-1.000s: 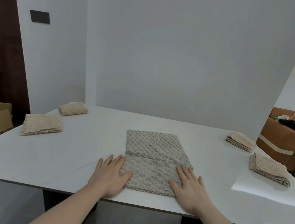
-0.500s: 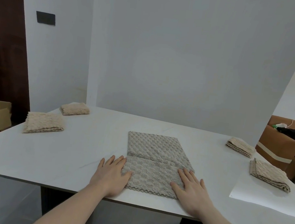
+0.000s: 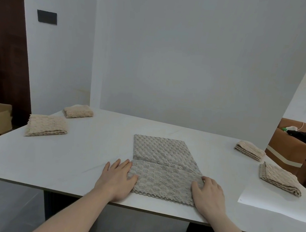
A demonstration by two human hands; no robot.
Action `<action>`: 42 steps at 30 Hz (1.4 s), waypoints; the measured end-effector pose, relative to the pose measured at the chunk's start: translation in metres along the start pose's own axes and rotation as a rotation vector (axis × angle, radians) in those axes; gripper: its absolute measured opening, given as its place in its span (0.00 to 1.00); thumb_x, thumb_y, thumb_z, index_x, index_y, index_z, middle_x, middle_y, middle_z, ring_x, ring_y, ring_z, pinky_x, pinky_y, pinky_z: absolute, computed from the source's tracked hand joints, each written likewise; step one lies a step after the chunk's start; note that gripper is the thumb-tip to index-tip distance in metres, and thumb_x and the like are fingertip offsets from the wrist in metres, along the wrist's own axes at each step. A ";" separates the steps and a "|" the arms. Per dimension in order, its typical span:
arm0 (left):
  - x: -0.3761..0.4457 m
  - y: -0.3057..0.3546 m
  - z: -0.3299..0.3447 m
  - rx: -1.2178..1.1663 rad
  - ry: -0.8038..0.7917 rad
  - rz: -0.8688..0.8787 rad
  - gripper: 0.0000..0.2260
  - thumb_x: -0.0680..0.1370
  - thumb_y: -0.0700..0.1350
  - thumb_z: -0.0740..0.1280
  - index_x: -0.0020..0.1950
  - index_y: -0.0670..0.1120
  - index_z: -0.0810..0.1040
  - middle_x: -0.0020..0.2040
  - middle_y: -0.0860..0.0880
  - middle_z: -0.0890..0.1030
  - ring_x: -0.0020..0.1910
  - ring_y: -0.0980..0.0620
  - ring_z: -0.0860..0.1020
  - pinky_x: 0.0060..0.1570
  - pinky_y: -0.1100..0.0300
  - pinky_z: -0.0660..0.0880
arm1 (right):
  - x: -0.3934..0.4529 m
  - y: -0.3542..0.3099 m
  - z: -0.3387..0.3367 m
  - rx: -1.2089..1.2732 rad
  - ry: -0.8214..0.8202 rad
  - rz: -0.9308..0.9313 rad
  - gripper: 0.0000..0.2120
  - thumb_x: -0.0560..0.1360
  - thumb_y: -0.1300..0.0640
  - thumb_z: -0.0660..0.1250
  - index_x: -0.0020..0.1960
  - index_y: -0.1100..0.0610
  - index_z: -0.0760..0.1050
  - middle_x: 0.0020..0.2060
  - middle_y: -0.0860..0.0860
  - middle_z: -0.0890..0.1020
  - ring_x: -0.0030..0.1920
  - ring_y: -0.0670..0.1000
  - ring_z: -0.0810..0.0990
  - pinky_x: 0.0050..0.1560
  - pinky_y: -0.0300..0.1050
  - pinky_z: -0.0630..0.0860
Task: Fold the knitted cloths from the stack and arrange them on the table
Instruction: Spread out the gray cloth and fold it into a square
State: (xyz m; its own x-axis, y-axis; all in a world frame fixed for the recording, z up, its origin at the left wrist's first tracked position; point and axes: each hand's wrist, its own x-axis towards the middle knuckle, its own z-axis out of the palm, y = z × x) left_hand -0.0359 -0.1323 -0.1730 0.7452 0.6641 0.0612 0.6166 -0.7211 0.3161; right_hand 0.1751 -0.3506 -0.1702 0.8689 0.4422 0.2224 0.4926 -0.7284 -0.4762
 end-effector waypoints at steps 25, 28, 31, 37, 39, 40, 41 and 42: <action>0.001 -0.001 0.000 -0.056 0.050 -0.003 0.33 0.80 0.64 0.49 0.83 0.52 0.54 0.83 0.56 0.55 0.82 0.52 0.49 0.80 0.47 0.42 | -0.004 -0.001 -0.026 0.636 -0.041 0.174 0.24 0.71 0.56 0.75 0.62 0.49 0.69 0.47 0.49 0.85 0.46 0.50 0.84 0.49 0.51 0.79; 0.002 -0.002 0.000 -0.068 0.049 -0.005 0.33 0.79 0.64 0.49 0.83 0.52 0.55 0.83 0.56 0.55 0.82 0.52 0.50 0.80 0.47 0.42 | 0.003 -0.005 -0.034 0.708 -0.071 0.206 0.29 0.72 0.57 0.76 0.67 0.50 0.65 0.51 0.49 0.83 0.48 0.52 0.84 0.50 0.53 0.79; 0.001 -0.002 0.000 -0.077 0.053 -0.001 0.34 0.79 0.64 0.49 0.83 0.52 0.55 0.83 0.56 0.56 0.82 0.52 0.50 0.80 0.47 0.42 | 0.010 -0.024 -0.046 0.807 -0.110 0.235 0.27 0.74 0.58 0.74 0.67 0.50 0.64 0.51 0.51 0.82 0.48 0.55 0.83 0.39 0.48 0.77; -0.001 -0.002 -0.001 -0.089 0.071 0.010 0.33 0.80 0.64 0.50 0.83 0.53 0.55 0.82 0.56 0.57 0.82 0.52 0.51 0.80 0.48 0.42 | 0.021 -0.073 -0.056 0.875 -0.125 0.174 0.26 0.74 0.61 0.73 0.67 0.52 0.65 0.50 0.55 0.85 0.47 0.56 0.85 0.42 0.50 0.81; 0.000 -0.003 0.000 -0.099 0.069 0.008 0.33 0.79 0.64 0.50 0.83 0.53 0.55 0.82 0.56 0.57 0.82 0.52 0.51 0.80 0.48 0.42 | 0.020 -0.089 -0.054 0.878 -0.152 0.133 0.27 0.73 0.61 0.73 0.66 0.51 0.65 0.52 0.53 0.84 0.49 0.56 0.85 0.48 0.55 0.83; 0.000 -0.003 0.000 -0.107 0.071 0.007 0.33 0.79 0.64 0.50 0.83 0.54 0.55 0.82 0.56 0.57 0.82 0.52 0.51 0.80 0.48 0.42 | 0.020 -0.097 -0.051 0.872 -0.166 0.113 0.27 0.72 0.61 0.73 0.66 0.51 0.65 0.53 0.52 0.84 0.50 0.55 0.85 0.51 0.56 0.83; 0.000 -0.003 0.000 -0.118 0.075 0.009 0.32 0.79 0.63 0.51 0.82 0.54 0.56 0.82 0.56 0.58 0.82 0.52 0.51 0.80 0.48 0.43 | 0.018 -0.104 -0.048 0.867 -0.177 0.093 0.27 0.72 0.61 0.74 0.65 0.50 0.66 0.53 0.51 0.83 0.50 0.55 0.85 0.54 0.57 0.83; 0.001 -0.003 0.000 -0.132 0.083 0.012 0.32 0.79 0.63 0.51 0.82 0.54 0.57 0.81 0.57 0.59 0.81 0.52 0.52 0.80 0.48 0.43 | 0.017 -0.110 -0.044 0.859 -0.188 0.072 0.27 0.71 0.61 0.74 0.65 0.50 0.66 0.54 0.50 0.83 0.51 0.54 0.84 0.54 0.56 0.82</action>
State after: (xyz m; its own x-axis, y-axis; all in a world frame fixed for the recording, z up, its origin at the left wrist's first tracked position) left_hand -0.0371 -0.1292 -0.1744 0.7253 0.6737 0.1417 0.5651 -0.7002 0.4363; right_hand 0.1372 -0.2858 -0.0768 0.8371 0.5439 0.0596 0.1644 -0.1462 -0.9755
